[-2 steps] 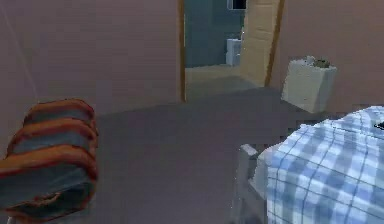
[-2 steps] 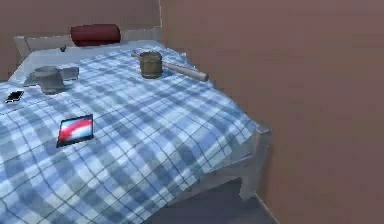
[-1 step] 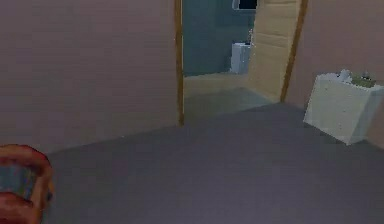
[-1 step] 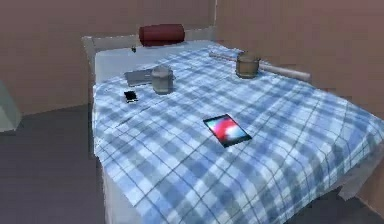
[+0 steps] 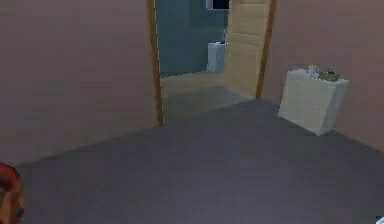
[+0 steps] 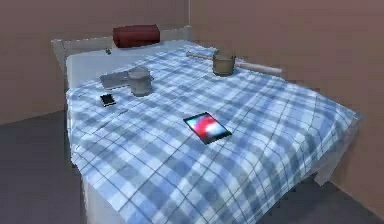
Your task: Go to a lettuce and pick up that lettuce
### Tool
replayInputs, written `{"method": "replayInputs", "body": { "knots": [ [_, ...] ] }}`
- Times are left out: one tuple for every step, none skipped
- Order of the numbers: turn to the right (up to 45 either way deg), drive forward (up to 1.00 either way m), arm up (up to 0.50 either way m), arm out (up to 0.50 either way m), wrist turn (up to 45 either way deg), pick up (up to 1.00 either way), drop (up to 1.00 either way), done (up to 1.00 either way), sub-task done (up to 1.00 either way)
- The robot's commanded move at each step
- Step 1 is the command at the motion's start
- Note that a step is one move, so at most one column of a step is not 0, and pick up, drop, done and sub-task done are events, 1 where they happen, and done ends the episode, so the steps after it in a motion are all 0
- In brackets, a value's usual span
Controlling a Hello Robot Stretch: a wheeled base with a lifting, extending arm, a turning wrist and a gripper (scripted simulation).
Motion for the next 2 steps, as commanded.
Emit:
{"method": "replayInputs", "body": {
  "knots": [
    [0.0, 1.0, 0.0, 0.0, 0.0, 0.0, 0.0, 0.0, 0.0],
    [0.0, 1.0, 0.0, 0.0, 0.0, 0.0, 0.0, 0.0, 0.0]
  ]
}}
